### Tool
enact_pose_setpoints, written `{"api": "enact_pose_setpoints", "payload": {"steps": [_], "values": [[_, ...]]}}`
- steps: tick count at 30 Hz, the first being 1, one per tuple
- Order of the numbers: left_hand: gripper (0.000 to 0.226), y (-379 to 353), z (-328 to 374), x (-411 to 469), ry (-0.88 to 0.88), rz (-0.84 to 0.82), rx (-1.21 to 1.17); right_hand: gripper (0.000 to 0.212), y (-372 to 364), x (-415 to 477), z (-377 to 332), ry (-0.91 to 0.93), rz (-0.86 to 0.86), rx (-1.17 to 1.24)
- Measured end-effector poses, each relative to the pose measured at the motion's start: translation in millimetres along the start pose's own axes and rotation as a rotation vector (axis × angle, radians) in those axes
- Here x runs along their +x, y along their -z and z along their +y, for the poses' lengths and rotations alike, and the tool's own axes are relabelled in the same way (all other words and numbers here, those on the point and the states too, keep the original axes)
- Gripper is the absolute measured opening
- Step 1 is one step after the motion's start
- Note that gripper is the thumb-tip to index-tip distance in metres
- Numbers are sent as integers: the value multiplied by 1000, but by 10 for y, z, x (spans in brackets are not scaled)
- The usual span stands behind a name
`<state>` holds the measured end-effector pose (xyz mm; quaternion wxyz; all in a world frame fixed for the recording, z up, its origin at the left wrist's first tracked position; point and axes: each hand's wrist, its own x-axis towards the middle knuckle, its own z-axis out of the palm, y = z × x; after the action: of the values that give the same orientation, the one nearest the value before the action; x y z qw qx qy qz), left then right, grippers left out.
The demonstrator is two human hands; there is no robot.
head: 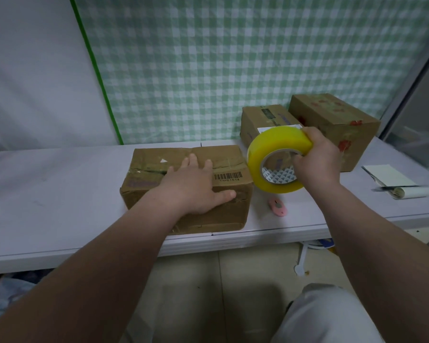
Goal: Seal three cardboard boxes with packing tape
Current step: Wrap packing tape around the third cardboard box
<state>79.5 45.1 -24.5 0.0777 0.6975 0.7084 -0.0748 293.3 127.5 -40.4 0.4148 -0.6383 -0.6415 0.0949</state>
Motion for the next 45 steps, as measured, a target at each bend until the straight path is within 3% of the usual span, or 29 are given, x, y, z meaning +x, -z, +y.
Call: {"api": "enact_pose_setpoints", "payload": {"steps": [6,15,30,40,45], "values": [[102,-22,346,107,-54,23,-5,53,1,-46,17,-22,19,5],[98,-72,257,97,-39,75,-32,54,-62,-148,17,-126,40,112],[80,-129,-445,-54,214,131,-125,44,-227,-328,-12,-189,4,226],[70,-211,-768,-98,405,139,-29,38,-224,-432,-18,-217,1,280],[71,-294,-904,-97,470,211,-181,36,-239,-481,-10,-249,1,297]]}}
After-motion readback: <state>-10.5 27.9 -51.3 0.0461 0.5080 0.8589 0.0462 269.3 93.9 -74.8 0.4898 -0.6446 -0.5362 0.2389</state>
